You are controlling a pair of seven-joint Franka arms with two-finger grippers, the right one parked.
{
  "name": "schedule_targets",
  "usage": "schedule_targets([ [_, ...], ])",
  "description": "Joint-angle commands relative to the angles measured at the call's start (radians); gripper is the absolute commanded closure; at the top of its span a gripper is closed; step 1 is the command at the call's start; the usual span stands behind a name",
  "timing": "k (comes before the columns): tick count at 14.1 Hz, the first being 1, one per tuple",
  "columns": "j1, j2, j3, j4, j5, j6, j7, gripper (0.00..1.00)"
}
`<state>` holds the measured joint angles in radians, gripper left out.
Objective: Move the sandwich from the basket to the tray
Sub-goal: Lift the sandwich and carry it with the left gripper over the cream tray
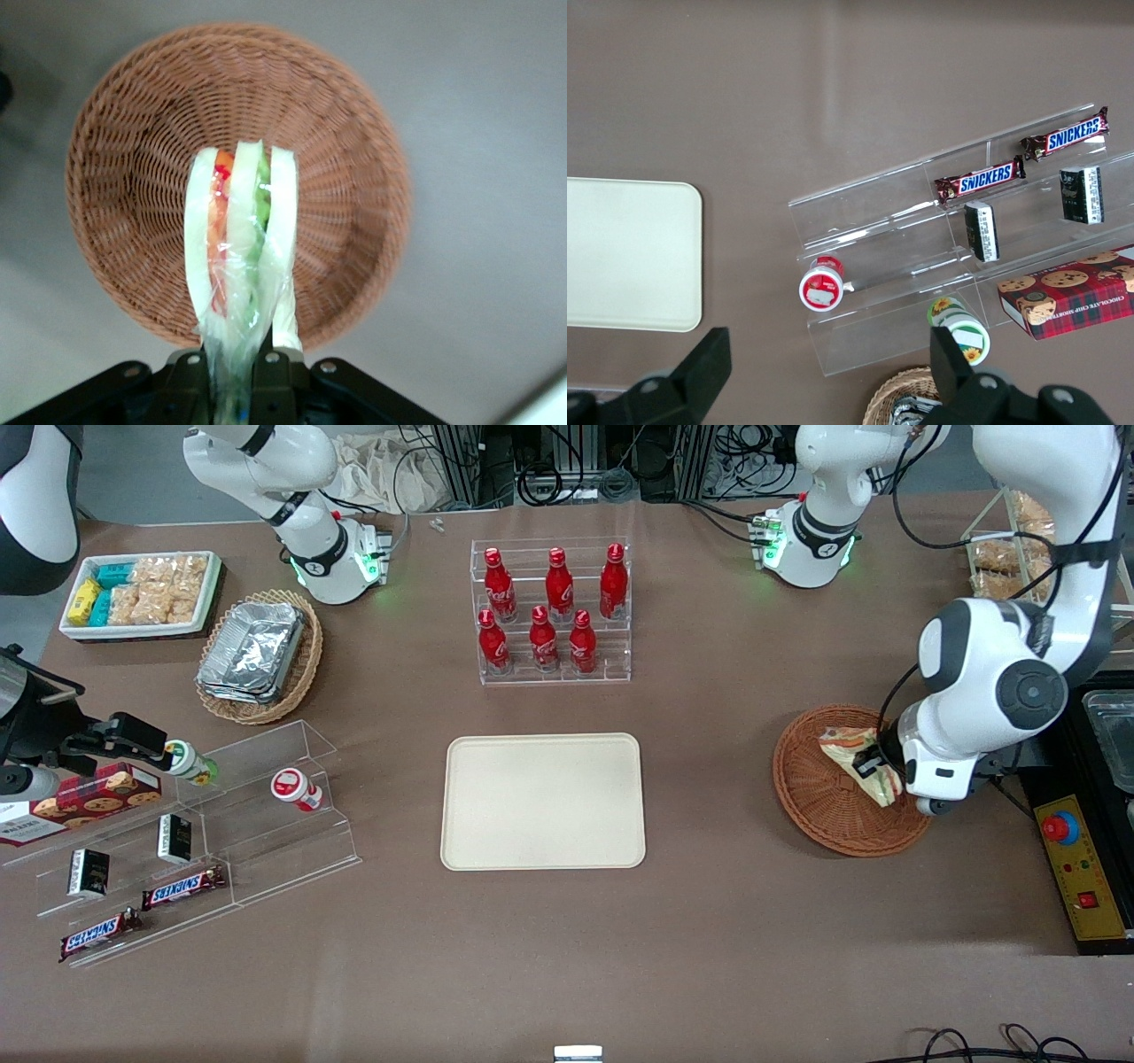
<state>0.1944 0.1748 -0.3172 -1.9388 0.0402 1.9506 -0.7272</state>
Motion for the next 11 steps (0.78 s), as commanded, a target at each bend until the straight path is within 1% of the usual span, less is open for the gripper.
schedule_targets([
  [1, -0.003, 0.02, -0.028, 0.209, 0.006, -0.194, -0.011, 0.92],
  [2, -0.003, 0.022, -0.043, 0.265, 0.006, -0.24, -0.005, 0.94],
  [4, -0.003, 0.023, -0.068, 0.331, 0.006, -0.277, 0.049, 0.94],
  [6, -0.003, 0.025, -0.111, 0.365, 0.009, -0.279, 0.063, 0.87],
  [7, -0.01, 0.026, -0.134, 0.371, 0.013, -0.279, 0.063, 0.86],
  [9, -0.048, 0.049, -0.154, 0.394, 0.013, -0.276, 0.055, 0.86],
  [11, -0.117, 0.077, -0.154, 0.415, 0.013, -0.266, 0.058, 0.86],
])
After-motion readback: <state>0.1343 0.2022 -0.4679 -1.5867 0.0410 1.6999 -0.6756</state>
